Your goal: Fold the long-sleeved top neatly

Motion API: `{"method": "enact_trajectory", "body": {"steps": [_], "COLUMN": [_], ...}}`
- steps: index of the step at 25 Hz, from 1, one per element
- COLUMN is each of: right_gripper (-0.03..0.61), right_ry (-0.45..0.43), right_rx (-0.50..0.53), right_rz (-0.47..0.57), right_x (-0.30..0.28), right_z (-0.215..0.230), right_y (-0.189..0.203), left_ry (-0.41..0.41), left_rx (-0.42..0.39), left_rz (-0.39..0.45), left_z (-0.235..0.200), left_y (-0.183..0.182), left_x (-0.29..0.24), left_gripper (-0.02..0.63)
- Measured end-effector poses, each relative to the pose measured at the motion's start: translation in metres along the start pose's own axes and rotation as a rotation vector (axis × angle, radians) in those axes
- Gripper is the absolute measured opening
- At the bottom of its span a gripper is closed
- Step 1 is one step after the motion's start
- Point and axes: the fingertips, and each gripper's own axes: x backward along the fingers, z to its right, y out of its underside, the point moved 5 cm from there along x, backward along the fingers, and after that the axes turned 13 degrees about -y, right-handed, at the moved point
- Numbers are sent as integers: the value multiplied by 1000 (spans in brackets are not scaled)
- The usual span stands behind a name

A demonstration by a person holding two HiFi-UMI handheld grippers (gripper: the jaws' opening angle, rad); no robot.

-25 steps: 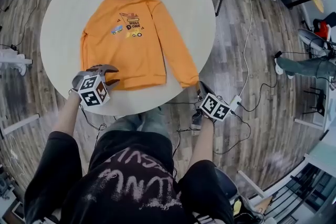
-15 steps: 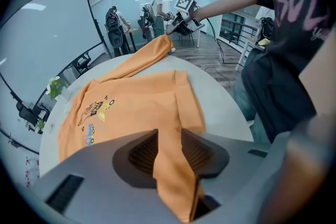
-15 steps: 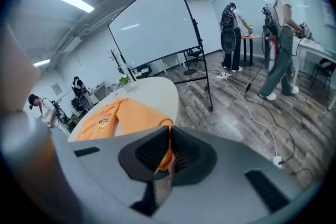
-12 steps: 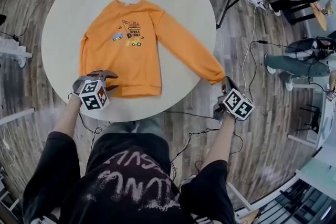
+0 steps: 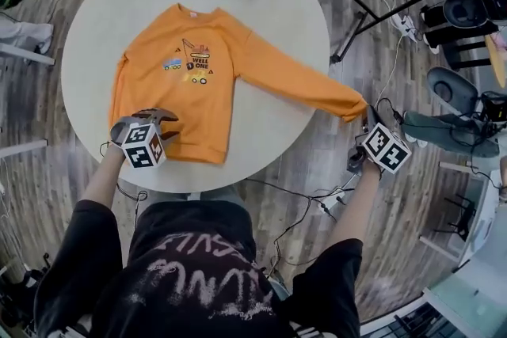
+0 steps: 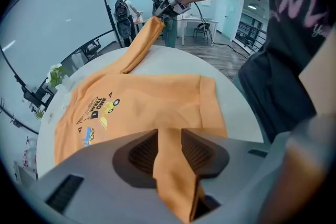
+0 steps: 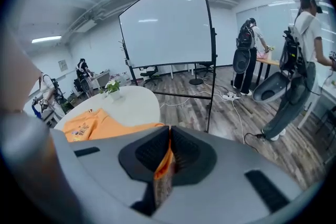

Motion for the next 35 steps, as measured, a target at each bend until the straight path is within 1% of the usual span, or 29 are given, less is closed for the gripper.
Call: {"method": "enact_trajectory", "body": {"steps": [5, 11, 13, 14, 16, 18, 21, 25, 27, 29, 32, 35], "right_gripper": [18, 17, 17, 17, 17, 17, 17, 17, 17, 17, 17, 17], "right_ry": [18, 60, 75, 83, 103, 125, 154, 186, 190, 189, 185, 169], "right_rx": [58, 115, 121, 124, 131, 135, 131, 132, 136, 145, 162, 191], "right_rz": [-25, -19, -13, -11, -13, -17, -14, -7, 4, 13, 18, 29], "right_x": [-21, -37, -39, -40, -41, -38, -30, -18, -12, -7, -1, 8], "right_z": [21, 27, 27, 26, 24, 22, 19, 9, 0, -6, -15, -29], "right_y": [-44, -91, -100, -104, -107, -105, -100, -95, -93, -93, -93, -103], "left_ry": [42, 102, 133, 148, 176, 191, 178, 164, 149, 139, 152, 161], "left_rx": [18, -18, -50, -72, -95, -67, 3, 11, -3, -39, -78, -90], "left_rz": [10, 64, 68, 57, 13, -17, -23, -40, -33, -4, 48, 67], "left_z": [13, 27, 36, 41, 48, 52, 48, 47, 48, 51, 61, 71], "left_y": [-25, -56, -60, -59, -48, -31, -8, 14, 14, 3, -17, -25], "left_x": [-8, -16, -21, -24, -31, -31, -22, -12, -6, 0, 1, -3], "left_gripper": [150, 150, 150, 150, 150, 138, 127, 124, 124, 124, 127, 132]}}
